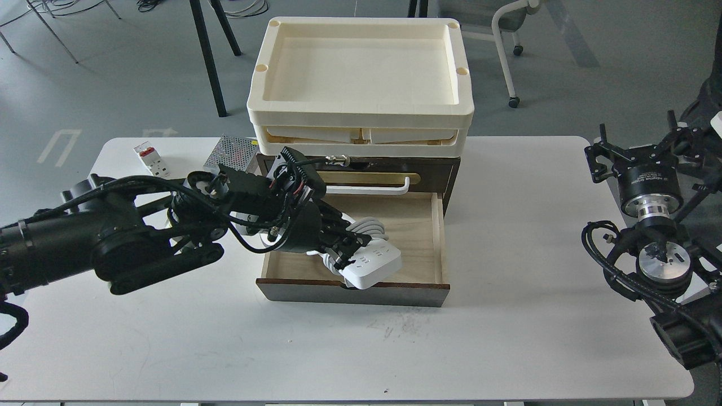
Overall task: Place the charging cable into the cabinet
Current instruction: 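Lower the power strip into the drawer and open the left gripper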
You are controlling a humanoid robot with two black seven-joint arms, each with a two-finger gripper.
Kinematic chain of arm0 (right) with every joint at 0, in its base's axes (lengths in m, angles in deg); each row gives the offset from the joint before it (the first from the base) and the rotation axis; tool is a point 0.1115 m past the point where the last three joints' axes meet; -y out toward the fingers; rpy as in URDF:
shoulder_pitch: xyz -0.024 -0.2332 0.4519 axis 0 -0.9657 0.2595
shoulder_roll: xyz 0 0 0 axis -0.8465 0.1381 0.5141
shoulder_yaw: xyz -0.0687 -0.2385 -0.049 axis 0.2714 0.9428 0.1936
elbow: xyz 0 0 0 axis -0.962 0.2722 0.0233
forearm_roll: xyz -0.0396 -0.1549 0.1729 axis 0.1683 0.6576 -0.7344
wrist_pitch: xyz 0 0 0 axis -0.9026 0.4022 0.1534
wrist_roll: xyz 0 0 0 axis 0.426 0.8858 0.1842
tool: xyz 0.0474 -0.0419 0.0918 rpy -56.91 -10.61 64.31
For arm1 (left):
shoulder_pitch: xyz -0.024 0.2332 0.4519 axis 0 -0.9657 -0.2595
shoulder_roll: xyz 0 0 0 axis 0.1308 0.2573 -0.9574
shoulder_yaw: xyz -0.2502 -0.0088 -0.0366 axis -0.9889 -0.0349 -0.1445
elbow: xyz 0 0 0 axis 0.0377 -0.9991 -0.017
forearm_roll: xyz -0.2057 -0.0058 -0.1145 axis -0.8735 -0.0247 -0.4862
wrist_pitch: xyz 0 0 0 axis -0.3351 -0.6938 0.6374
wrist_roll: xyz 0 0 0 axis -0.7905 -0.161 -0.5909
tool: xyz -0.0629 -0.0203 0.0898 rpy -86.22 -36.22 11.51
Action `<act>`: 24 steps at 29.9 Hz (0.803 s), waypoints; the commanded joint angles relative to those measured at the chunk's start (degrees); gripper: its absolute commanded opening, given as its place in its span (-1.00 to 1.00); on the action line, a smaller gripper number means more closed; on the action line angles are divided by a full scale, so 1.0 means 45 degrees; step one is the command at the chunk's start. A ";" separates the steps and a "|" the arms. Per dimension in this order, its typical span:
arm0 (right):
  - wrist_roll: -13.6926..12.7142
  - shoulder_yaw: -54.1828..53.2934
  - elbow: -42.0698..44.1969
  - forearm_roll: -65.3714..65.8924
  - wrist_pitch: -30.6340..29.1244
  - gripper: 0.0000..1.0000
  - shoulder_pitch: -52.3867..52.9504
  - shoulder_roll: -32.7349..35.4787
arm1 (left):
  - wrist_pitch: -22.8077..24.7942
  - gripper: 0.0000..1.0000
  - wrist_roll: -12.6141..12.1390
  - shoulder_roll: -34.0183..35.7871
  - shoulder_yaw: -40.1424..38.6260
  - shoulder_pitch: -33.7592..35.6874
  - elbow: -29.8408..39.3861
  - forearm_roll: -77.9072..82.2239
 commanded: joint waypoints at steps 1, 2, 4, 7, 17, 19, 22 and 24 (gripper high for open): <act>0.0117 -0.0028 0.0002 -0.0013 0.0008 0.99 -0.0009 -0.0012 | -0.0058 -0.92 -0.0041 -0.0032 -0.0014 -0.0101 -0.0361 -0.0065; 0.0117 -0.0028 0.0002 -0.0013 0.0008 0.99 -0.0009 -0.0012 | -0.0116 -0.91 -0.0041 -0.0033 -0.0014 -0.0101 -0.0420 -0.0085; 0.0117 -0.0028 0.0002 -0.0013 0.0008 0.99 -0.0009 -0.0013 | -0.0175 -0.91 -0.0041 -0.0168 -0.0014 -0.0101 -0.0478 -0.0105; 0.0117 -0.0028 0.0002 0.0006 0.0008 0.99 -0.0009 -0.0013 | -0.0195 -0.88 -0.0060 -0.0442 -0.0014 -0.0082 -0.0789 -0.0105; 0.0136 -0.0028 0.0002 -0.0013 0.0008 0.99 -0.0009 0.0007 | -0.0681 -0.62 -0.0724 -0.1068 -0.0072 -0.0258 -0.1787 -0.0027; 0.0136 -0.0028 0.0002 -0.0013 0.0008 0.99 -0.0009 0.0007 | -0.1053 -0.21 -0.0763 -0.1068 -0.0111 -0.0277 -0.1904 -0.0026; 0.0136 -0.0028 0.0002 -0.0013 0.0008 0.99 -0.0009 0.0007 | -0.1813 0.30 -0.0783 -0.1087 -0.0111 -0.0297 -0.2216 -0.0085; 0.0136 -0.0028 0.0002 -0.0013 0.0008 0.99 -0.0009 0.0007 | -0.2011 0.47 -0.0627 -0.1087 -0.0053 -0.0277 -0.2217 -0.0085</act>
